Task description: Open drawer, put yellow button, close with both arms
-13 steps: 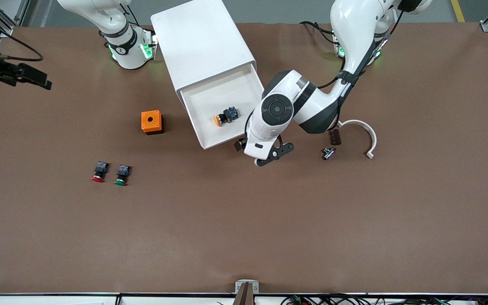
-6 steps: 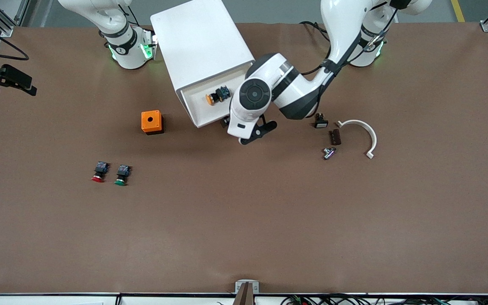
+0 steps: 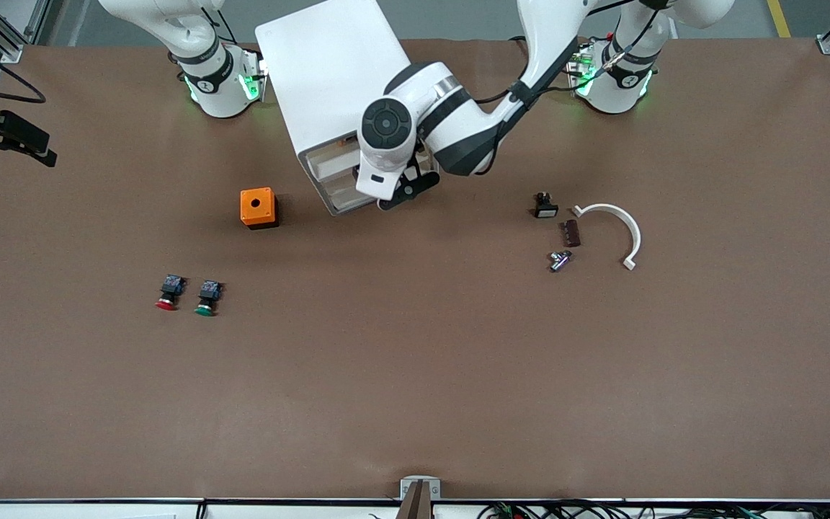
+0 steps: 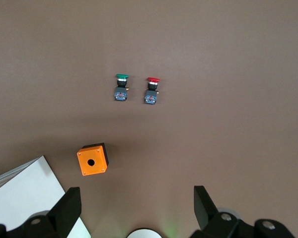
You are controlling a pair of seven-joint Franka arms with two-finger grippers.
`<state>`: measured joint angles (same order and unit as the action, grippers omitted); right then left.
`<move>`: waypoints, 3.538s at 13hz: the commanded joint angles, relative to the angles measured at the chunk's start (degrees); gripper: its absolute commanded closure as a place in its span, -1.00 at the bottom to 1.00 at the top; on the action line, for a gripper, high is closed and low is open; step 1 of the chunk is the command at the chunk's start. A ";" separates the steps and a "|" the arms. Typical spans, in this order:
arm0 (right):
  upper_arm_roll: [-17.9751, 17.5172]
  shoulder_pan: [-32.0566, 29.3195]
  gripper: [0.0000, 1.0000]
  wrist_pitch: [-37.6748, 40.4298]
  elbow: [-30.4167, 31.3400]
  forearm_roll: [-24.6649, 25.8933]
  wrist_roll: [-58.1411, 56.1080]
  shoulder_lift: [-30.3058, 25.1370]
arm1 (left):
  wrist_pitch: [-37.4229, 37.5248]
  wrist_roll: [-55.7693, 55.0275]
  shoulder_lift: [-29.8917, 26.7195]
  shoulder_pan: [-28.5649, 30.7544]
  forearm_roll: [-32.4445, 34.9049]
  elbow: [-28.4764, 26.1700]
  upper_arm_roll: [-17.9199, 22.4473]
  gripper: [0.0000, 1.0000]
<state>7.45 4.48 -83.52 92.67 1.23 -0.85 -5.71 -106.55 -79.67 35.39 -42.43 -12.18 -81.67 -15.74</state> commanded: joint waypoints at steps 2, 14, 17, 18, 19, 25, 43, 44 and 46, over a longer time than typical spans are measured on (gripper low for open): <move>0.02 -0.17 -1.00 -1.29 -0.21 1.05 -0.38 -0.61 | 0.55 -1.54 0.29 -1.51 -1.53 0.46 -0.25 -1.00; 1.87 -1.49 -1.00 -7.18 0.58 -2.73 -1.09 -3.25 | 1.33 17.65 -6.46 18.13 17.99 0.63 0.89 -1.00; 1.87 -1.40 -1.00 -8.06 0.23 -2.73 -1.09 -2.81 | 3.63 31.20 -10.42 27.46 18.07 0.63 0.89 -1.00; 1.87 -1.23 -1.00 -7.97 0.23 -2.64 -1.09 -2.64 | 3.80 35.51 -11.39 30.01 18.07 0.63 0.89 -1.00; 1.87 -1.05 -1.00 -7.97 0.23 -2.55 -1.17 -2.55 | 3.89 39.29 -12.44 32.39 18.07 0.63 0.89 -1.00; 1.87 0.18 -1.00 -7.97 -0.21 -2.02 -1.17 -2.37 | 11.43 52.49 -20.43 42.07 18.07 0.72 0.89 -1.00; 1.87 0.79 -1.00 -7.89 -0.21 -2.02 -1.17 -2.37 | 21.64 69.56 -39.61 43.04 12.62 -8.69 9.59 -1.00; 1.87 0.79 -1.00 -7.89 -0.13 -2.11 -1.17 -2.37 | 21.64 69.65 -39.44 42.96 12.71 -8.25 9.59 -1.00; 1.87 0.97 -1.00 -7.89 -0.21 -2.02 -1.17 -2.37 | 21.82 69.39 -38.12 42.96 12.89 -6.32 9.59 -1.00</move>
<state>9.04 4.88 -91.69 93.48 -0.71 -1.54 -8.45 -84.62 -11.23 -3.45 0.89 1.19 -89.50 -6.76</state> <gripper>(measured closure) 0.000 0.000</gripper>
